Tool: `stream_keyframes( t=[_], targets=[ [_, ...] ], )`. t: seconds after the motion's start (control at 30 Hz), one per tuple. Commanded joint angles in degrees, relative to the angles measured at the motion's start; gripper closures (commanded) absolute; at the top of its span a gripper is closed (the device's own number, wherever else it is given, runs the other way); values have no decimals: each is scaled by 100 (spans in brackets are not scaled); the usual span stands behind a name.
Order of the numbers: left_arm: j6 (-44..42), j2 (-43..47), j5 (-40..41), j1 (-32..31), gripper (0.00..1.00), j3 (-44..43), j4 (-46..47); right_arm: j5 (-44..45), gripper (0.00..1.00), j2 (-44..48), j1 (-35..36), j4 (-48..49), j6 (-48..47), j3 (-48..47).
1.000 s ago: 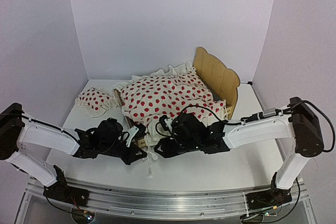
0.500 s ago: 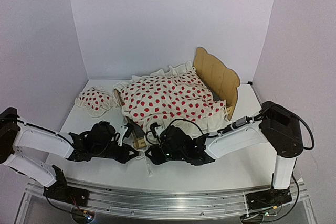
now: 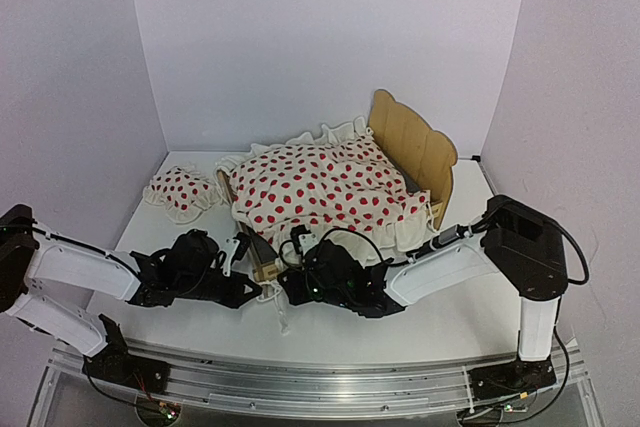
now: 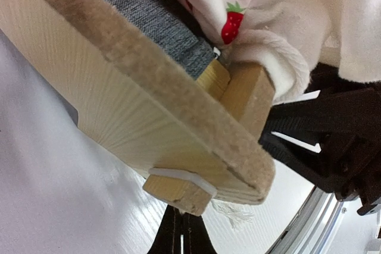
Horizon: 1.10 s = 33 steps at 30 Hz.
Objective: Set up the pet bed
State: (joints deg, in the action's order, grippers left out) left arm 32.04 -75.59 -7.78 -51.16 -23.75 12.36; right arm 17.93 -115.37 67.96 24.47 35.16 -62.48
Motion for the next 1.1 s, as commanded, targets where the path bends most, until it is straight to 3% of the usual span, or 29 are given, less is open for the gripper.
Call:
stream_keyframes(
  t=[0.0,0.1,0.23,0.67,1.07],
  targets=[
    [118,242,265,27,100,42,-208,243,88,16,7,281,26,-71],
    [53,480,286,27,100,99,-211,226,96,61,10,280,37,36],
    [-131,850,153,27,100,247,-4,251,100,234,-2,279,120,301],
    [-348,181,248,27,100,-48,655,-1091,100,794,-8,-154,-578,412],
    [-855,205,-31,14,100,-199,1079,-1483,100,926,-19,-745,-820,322]
  ],
)
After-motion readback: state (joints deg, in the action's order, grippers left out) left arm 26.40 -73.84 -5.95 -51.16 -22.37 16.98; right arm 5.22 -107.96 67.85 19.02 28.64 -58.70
